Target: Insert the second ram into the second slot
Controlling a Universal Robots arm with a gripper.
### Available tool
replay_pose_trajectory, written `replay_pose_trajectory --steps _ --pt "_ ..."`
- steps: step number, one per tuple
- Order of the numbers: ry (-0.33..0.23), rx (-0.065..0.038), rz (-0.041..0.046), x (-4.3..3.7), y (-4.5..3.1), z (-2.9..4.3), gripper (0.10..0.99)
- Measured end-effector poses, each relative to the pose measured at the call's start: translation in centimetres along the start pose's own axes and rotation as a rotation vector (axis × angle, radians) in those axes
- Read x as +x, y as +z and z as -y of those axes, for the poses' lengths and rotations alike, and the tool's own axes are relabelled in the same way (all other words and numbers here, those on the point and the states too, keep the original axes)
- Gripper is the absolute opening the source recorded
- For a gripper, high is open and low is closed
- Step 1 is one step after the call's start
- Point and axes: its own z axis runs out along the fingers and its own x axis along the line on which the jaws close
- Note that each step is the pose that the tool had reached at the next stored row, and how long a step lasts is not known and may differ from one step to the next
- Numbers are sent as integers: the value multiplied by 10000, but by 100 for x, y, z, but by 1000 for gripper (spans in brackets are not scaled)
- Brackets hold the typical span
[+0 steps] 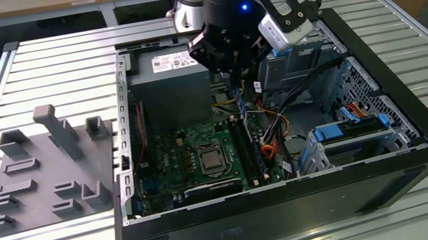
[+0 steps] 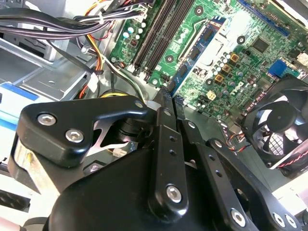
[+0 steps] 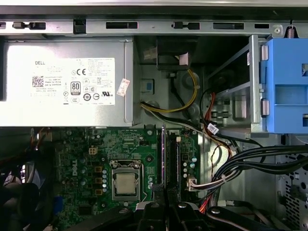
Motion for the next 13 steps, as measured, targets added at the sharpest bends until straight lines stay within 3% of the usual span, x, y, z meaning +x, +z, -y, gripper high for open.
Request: replay_pose_trajectory --steps 13 --pt "0 -1 0 0 34 7 133"
